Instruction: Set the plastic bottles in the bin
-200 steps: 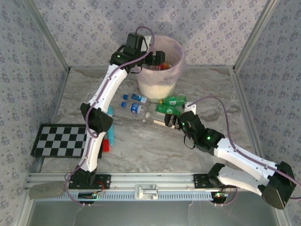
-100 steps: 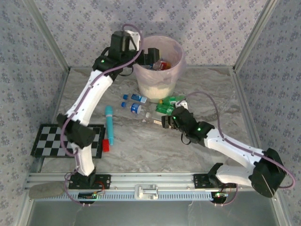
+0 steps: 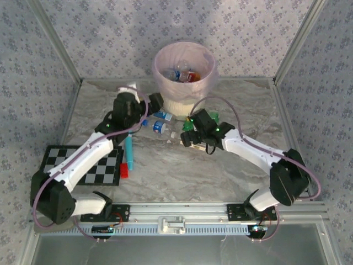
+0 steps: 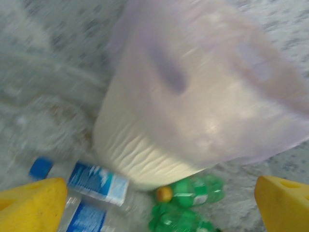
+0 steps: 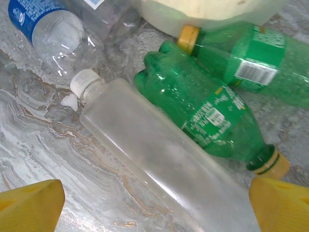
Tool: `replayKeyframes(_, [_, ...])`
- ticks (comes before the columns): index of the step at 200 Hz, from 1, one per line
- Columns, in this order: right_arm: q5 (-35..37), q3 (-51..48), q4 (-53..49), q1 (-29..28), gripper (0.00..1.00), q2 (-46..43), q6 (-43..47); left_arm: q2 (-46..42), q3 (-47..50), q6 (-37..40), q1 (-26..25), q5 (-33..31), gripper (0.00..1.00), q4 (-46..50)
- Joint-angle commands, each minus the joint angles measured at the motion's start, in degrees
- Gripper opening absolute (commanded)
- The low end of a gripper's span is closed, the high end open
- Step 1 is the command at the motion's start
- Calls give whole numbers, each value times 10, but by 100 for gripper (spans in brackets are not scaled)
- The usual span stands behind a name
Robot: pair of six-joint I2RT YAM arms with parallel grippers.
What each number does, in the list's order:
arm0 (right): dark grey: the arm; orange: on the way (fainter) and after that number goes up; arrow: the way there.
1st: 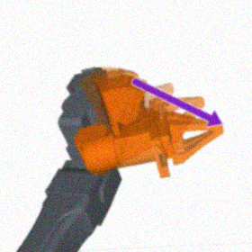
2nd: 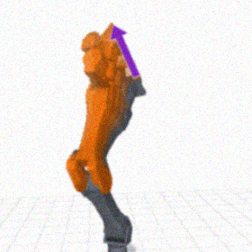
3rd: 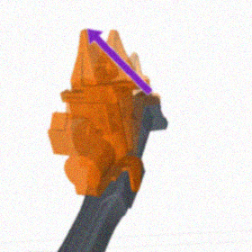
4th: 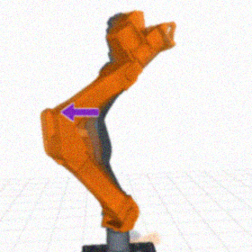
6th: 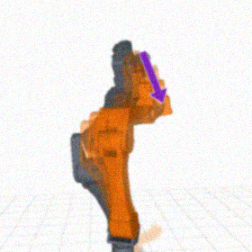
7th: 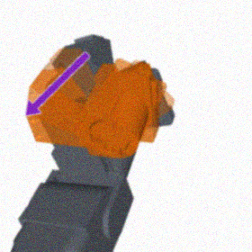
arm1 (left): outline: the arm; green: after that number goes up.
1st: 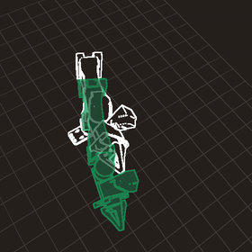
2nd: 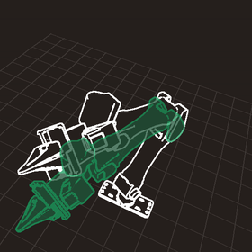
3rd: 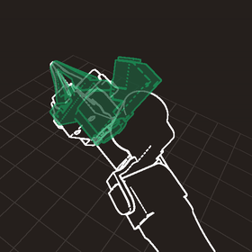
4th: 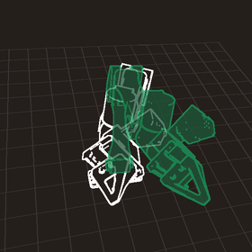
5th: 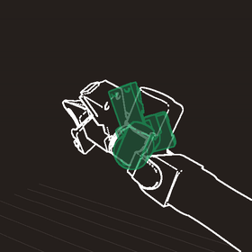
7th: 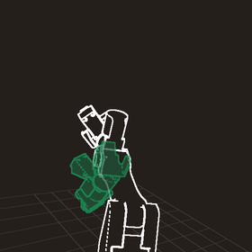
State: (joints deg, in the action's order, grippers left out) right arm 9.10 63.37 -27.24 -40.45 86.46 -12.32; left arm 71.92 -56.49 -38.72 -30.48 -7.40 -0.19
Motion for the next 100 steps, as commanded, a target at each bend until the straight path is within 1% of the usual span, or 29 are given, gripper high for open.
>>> replayKeyframes(1, [-29,40,-60,5,100,38,45,-43,56,-79,1,-58,100,-41])
replayKeyframes(12, [-27,45,-69,7,100,54,49,-52,80,-85,1,-54,100,-20])
replayKeyframes(17, [-26,45,-69,8,100,61,52,-55,88,-85,1,-47,100,-9])
replayKeyframes(21, [-24,63,-83,9,100,67,53,-57,93,-86,1,-42,100,0])
replayKeyframes(40, [-18,71,-93,10,100,91,59,-66,127,-97,-1,-14,100,31])
replayKeyframes(68, [-14,73,-93,11,100,115,62,-83,189,-133,-9,3,100,33])
replayKeyframes(100, [-5,75,-92,11,100,141,67,-91,224,-159,-19,-3,100,24])
